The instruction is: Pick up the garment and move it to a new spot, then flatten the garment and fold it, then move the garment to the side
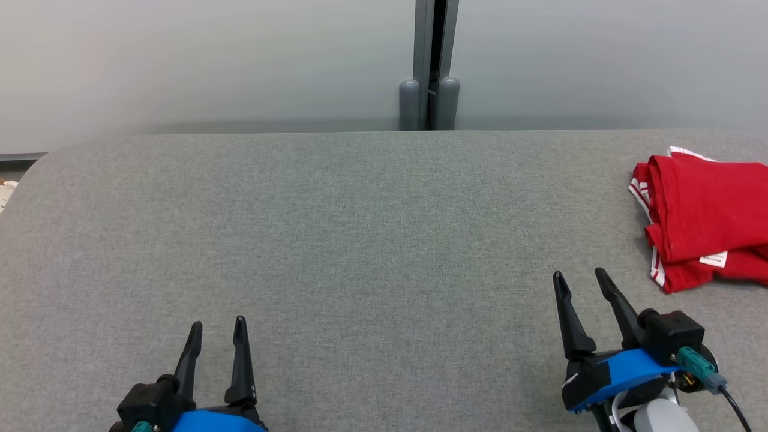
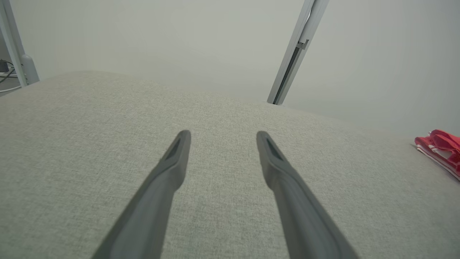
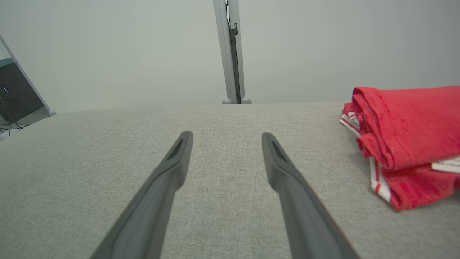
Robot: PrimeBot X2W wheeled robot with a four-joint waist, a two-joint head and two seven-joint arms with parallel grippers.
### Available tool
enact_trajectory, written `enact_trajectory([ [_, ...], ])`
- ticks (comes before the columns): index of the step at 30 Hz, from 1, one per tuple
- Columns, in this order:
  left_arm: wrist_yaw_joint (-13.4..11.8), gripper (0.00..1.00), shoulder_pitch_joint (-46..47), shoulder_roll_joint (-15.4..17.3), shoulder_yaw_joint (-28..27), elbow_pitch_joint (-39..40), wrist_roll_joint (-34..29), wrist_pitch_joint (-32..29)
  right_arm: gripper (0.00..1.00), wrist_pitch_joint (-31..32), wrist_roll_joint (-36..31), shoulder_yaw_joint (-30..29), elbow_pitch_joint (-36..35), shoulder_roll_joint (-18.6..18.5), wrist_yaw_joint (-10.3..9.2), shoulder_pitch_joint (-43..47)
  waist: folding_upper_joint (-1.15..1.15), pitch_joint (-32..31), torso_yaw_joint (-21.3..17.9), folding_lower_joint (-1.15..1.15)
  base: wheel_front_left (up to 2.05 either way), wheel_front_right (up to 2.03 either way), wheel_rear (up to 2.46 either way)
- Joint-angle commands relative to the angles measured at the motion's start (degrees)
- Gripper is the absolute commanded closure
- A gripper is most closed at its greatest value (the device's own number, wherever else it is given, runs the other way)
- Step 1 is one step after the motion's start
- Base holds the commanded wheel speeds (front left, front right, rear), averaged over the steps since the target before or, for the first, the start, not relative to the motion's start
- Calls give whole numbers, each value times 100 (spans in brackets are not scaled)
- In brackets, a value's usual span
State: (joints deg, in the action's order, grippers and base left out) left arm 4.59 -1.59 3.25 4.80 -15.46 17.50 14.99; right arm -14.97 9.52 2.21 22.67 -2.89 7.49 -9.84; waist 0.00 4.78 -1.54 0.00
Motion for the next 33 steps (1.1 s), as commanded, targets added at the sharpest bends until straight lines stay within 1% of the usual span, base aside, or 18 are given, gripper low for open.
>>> enact_trajectory([
  [1, 36, 0, 8, -9, 40, -15, 46, 26, 0, -29, 3, -11, -60, -1, 1, -32, 0, -2, 0, 0, 0, 0, 0],
  [6, 60, 0, 29, -20, 74, -22, 143, 26, 0, -30, -18, -46, -110, -1, 1, -30, 0, -13, 19, 0, 0, 0, 0],
  [7, 49, 100, 1, -10, 82, -21, 141, 0, 100, 0, -12, -47, -90, 0, 0, 0, 0, -16, 22, 1, 0, 0, 0],
  [12, 50, 100, -71, -12, 113, -222, 211, -40, 100, 50, 30, -53, 120, 7, 0, 126, 0, -21, 26, 1, 0, 0, 0],
  [26, 97, 100, 101, 1, -99, -152, 1590, -416, 100, 445, 1572, -211, -71, 5, 0, 167, 0, -70, 41, 1, 0, 0, 0],
  [33, 113, 100, 168, 5, -183, -123, 2108, -560, 100, 590, 2157, -266, -149, 4, 0, 189, 0, -91, 47, 1, 0, 0, 0],
])
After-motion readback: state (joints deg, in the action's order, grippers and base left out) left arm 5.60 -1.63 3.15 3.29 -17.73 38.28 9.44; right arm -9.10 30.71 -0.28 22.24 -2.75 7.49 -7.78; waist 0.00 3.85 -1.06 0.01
